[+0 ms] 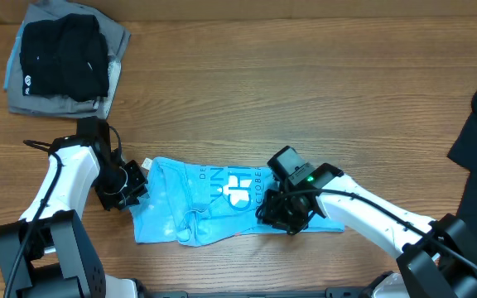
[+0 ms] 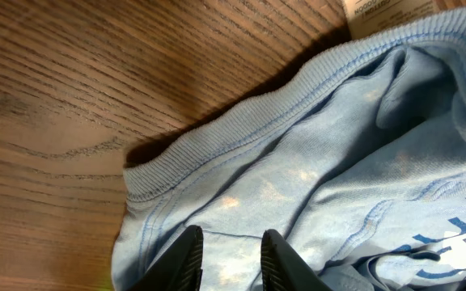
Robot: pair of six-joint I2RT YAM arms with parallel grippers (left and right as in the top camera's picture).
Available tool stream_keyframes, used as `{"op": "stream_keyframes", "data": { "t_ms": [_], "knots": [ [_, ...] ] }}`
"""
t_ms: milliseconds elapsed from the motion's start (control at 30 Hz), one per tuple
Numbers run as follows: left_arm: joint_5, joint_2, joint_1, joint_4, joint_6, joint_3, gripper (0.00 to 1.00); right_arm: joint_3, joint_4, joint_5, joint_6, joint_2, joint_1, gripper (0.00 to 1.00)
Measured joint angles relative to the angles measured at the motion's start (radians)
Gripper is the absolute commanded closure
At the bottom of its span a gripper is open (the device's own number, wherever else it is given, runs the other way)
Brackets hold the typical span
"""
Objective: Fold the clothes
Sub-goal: 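Lay the folded right end onto the strip's middle with the right gripper, then release the right gripper and raise it above the folded right end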
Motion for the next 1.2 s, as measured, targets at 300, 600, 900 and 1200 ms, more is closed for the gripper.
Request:
{"op": "stream_keyframes", "data": {
  "t_ms": [300,600,900,1200],
  "knots": [
    [0.0,0.0,0.0,0.004,0.005,0.0,0.72,0.121,-0.252,0.106,-0.001,-0.006,-0.011,0.57],
    [0.008,0.0,0.0,0.049,0.064,0.0,0.72,0.422,-0.521,0.383,-0.012,-0.114,-0.057,0.0],
    [0.061,0.0,0.0,0.138,0.157,0.001,0.72,0.438,-0.538,0.452,-0.016,-0.129,-0.172,0.0],
    [0.08,0.053,0.0,0.116,0.188,0.001,0.81,0.438,-0.525,0.476,-0.034,-0.129,-0.181,0.0]
  ]
}}
